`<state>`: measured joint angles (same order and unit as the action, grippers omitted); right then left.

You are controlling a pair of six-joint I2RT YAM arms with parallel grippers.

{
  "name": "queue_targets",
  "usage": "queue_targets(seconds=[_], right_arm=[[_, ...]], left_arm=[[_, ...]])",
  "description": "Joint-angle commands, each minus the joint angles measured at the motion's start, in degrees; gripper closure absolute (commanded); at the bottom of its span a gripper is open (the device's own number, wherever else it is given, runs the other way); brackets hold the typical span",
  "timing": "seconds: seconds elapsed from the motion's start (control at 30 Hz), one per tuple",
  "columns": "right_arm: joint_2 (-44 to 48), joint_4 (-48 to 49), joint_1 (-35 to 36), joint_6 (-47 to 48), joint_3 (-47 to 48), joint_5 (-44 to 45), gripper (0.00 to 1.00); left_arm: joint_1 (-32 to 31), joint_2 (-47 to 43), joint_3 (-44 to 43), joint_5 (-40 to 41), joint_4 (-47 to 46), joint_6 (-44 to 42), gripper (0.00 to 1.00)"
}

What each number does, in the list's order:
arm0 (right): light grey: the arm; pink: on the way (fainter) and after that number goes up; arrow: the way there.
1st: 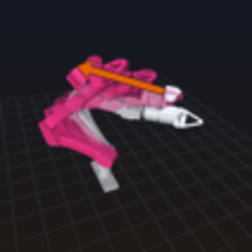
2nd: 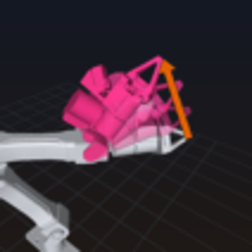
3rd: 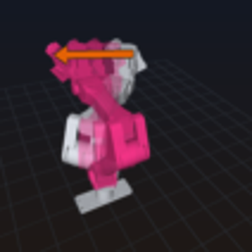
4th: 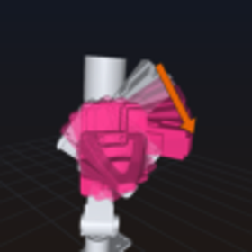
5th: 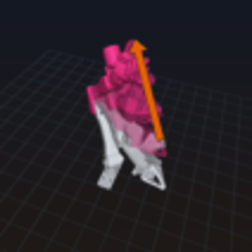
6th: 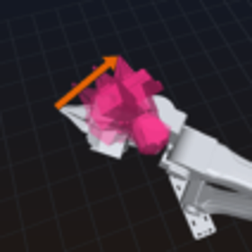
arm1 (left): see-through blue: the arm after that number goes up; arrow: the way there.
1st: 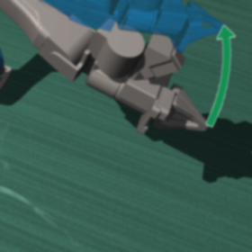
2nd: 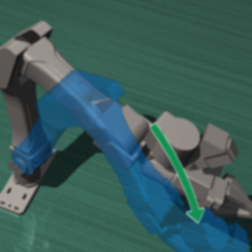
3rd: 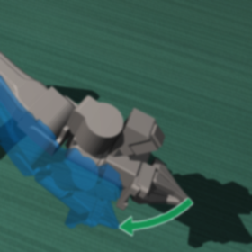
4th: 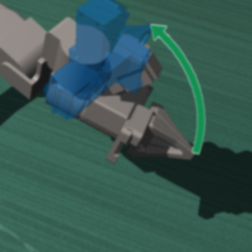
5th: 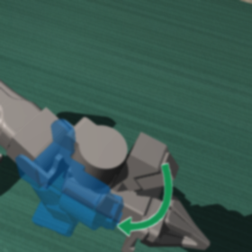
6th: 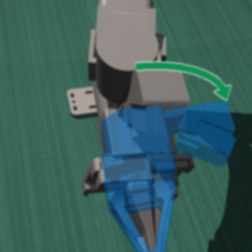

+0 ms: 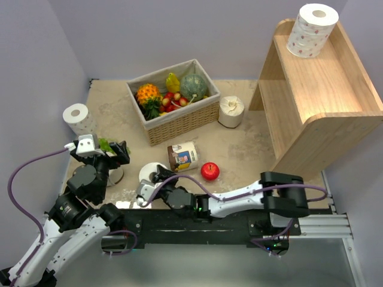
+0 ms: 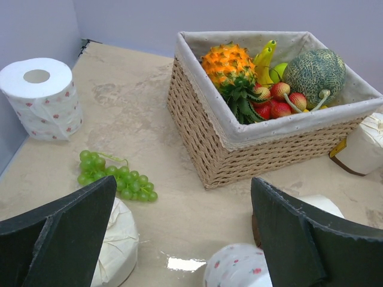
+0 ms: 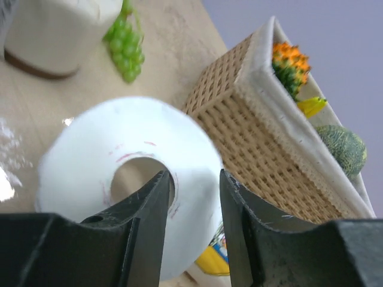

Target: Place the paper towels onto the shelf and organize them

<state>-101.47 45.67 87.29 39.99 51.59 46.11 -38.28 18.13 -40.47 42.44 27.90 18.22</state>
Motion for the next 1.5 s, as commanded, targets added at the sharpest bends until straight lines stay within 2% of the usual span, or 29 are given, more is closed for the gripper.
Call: queue_targets(seconds=[0.0, 0.1, 0.27, 0.3, 0.37, 0.43, 0.5, 0.57, 0.67, 0.9, 1.2, 1.47], right_arm=[[9.88, -11.98, -1.24, -13.24, 5.97, -1.37, 0.60], [13.56, -24.53, -2.20, -17.99, 9.92, -0.67, 0.62], [18.32, -38.70, -5.98, -27.23, 16.07, -3.99, 0.63], [18.67, -44.90, -6.68, -30.98, 17.30, -8.62, 0.62], [18.15, -50.83, -7.83, -34.00, 20.73, -13.48, 0.58], [16.32, -58.21, -7.92, -37.43, 23.97, -22.17, 0.53], [14.64, -62.96, -7.83, -41.54, 25.48, -31.03, 0.42], [12.62, -64.12, -7.83, -43.93, 25.93, -34.84, 0.34], [12.52, -61.85, -7.83, -48.85, 23.30, -38.10, 0.30], [7.79, -63.59, -7.83, -51.50, 25.04, -36.71, 0.25], [2.25, -67.90, -7.74, -54.84, 29.97, -30.30, 0.24], [0.57, -70.10, -7.39, -58.53, 31.11, -29.06, 0.25]], left_arm=[[0.14, -0.38, 0.30, 1.25, -2.24, -0.38, 0.00], [0.14, -0.38, 0.30, 1.16, -2.24, -0.38, 0.00], [0.14, -0.73, 0.30, 1.25, -2.15, -0.20, 0.00], [0.14, -0.90, 0.30, 1.25, -2.15, -0.29, 0.00], [0.14, -0.99, 0.21, 1.33, -2.15, -0.20, 0.00], [0.14, -0.99, 0.21, 1.33, -2.24, -0.20, 0.00], [0.14, -0.99, 0.21, 1.42, -2.15, -0.03, 0.00], [0.14, -0.99, 0.13, 1.51, -1.97, 0.06, 0.00], [0.14, -1.34, -0.31, 2.82, -1.10, 0.85, 0.00], [0.23, -6.34, -0.84, 5.20, -0.21, 2.70, 0.01], [0.49, -8.55, -0.49, 5.38, -0.65, 2.79, 0.01], [0.58, -8.02, -0.49, 5.38, -0.65, 2.70, 0.01]])
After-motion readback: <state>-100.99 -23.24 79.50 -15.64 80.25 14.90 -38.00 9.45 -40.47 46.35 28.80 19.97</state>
